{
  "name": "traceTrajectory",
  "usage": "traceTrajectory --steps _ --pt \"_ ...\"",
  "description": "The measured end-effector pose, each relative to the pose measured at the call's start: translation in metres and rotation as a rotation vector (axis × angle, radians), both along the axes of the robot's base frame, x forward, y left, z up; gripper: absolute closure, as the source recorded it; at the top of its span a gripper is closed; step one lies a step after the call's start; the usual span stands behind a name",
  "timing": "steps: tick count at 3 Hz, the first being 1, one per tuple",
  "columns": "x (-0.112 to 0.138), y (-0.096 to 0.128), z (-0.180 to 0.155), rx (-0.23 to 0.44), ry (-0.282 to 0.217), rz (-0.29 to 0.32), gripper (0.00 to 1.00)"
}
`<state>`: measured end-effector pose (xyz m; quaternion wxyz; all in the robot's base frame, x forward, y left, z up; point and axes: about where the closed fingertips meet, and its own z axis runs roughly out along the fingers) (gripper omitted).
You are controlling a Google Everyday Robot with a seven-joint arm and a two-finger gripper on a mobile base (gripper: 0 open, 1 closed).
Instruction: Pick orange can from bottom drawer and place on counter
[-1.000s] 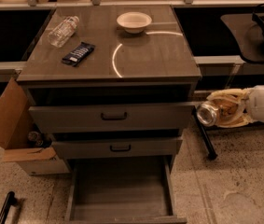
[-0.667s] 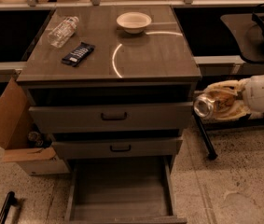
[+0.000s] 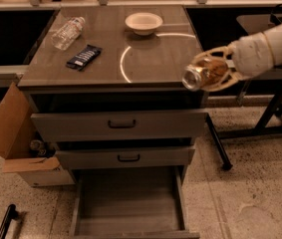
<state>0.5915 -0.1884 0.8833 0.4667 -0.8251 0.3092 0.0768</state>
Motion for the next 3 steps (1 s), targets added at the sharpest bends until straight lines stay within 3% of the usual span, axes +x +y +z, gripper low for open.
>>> traceTrajectory --steps 1,2,3 --pt "0.045 0.042 0.010 -0.027 0.039 -0.062 1.00" --pt "0.074 0.065 0.009 -0.034 0.081 -0.106 1.00" --pt "0.107 0.075 0.002 -0.039 0.135 -0.175 0.81"
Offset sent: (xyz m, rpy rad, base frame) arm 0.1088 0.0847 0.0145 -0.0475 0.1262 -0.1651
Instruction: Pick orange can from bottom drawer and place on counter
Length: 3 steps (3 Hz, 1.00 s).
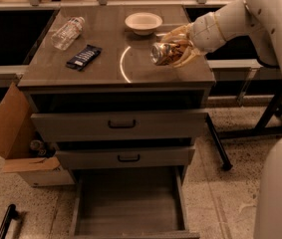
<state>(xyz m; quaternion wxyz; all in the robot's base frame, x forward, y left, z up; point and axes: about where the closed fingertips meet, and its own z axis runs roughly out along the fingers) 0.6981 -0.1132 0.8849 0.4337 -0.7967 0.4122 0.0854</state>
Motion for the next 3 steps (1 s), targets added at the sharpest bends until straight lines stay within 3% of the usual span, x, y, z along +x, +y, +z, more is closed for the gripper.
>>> traceTrajectory --steps 2,3 --pt "0.047 0.006 -0.009 0.032 0.079 -0.132 0.35" --pt "0.065 0.006 -0.010 0.030 0.087 -0.188 0.12"
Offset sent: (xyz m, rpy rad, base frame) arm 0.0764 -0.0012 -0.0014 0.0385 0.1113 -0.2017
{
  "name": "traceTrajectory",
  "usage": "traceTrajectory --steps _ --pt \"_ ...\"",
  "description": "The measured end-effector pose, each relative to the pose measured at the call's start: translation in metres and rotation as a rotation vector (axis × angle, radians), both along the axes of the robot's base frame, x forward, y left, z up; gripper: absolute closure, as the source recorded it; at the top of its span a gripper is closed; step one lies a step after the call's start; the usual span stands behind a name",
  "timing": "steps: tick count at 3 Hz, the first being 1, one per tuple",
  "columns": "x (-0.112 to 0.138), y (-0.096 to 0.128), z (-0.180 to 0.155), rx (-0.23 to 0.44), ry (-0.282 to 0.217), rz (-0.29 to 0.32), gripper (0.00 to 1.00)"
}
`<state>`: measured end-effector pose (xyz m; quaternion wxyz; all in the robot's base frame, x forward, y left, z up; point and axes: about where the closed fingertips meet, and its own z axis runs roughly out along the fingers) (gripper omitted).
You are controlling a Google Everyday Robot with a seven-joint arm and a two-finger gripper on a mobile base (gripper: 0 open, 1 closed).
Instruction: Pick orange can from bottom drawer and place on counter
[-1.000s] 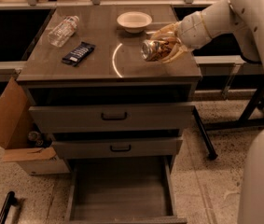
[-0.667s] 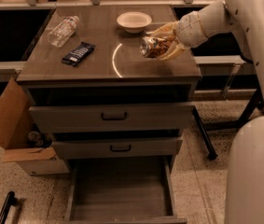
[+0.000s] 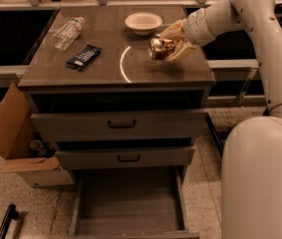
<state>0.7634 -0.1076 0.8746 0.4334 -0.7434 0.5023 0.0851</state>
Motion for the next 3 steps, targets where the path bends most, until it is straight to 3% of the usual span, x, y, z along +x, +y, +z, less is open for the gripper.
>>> traceTrajectory --steps 1,3 --pt "0.016 -0.003 -0.001 -0.001 -0.003 -0.052 0.00" --pt "0.023 -0.004 0.012 0.048 -0.023 -0.059 0.00"
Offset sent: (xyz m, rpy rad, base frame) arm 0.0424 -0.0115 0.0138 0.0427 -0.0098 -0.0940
